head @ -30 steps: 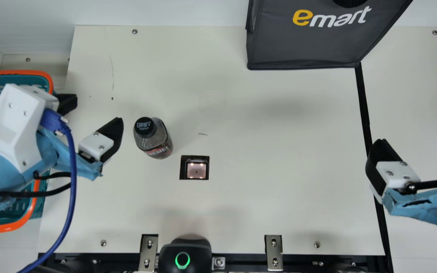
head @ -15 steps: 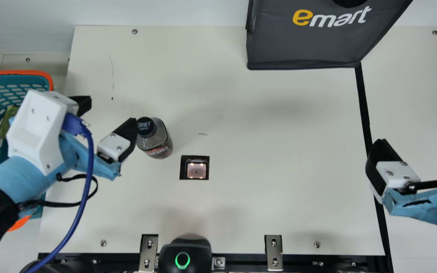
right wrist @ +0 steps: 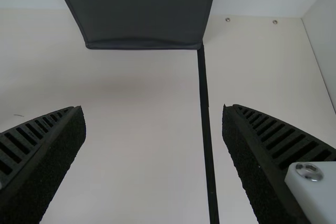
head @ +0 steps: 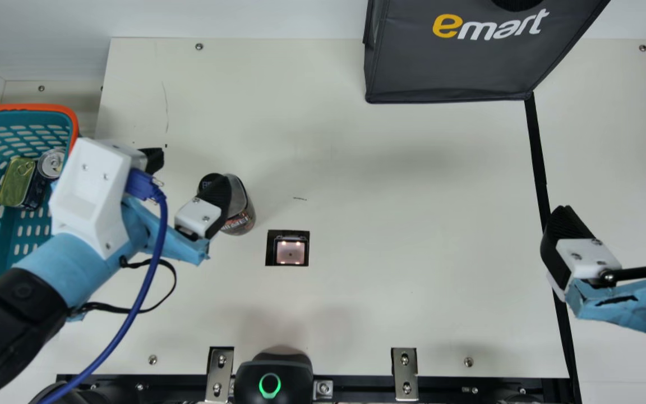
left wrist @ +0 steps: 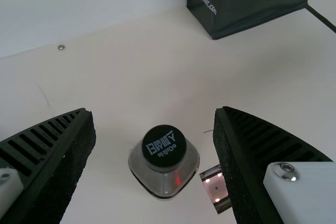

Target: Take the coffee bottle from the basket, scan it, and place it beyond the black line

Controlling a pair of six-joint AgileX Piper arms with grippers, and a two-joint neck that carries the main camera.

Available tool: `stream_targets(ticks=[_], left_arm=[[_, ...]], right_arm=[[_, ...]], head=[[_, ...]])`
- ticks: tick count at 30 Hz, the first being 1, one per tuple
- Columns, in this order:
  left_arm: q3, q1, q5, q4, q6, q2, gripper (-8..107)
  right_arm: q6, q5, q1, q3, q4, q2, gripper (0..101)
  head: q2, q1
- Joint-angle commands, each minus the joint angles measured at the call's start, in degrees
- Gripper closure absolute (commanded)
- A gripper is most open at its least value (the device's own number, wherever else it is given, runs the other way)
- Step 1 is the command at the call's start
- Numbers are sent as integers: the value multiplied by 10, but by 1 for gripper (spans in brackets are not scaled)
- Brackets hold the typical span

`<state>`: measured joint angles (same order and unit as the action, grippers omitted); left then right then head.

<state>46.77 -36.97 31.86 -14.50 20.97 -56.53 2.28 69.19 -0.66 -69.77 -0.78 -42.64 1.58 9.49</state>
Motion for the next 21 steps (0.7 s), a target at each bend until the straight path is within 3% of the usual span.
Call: stream_targets(ticks=[1, 21], left_arm=[[-3, -15, -2, -21, 49, -4, 9], [-55, -74, -19, -144, 234, -33, 9]], right_arm=[[0, 0, 0, 0, 0, 0, 10], [0, 0, 0, 0, 0, 0, 10]], head=[[0, -16], [0, -16]])
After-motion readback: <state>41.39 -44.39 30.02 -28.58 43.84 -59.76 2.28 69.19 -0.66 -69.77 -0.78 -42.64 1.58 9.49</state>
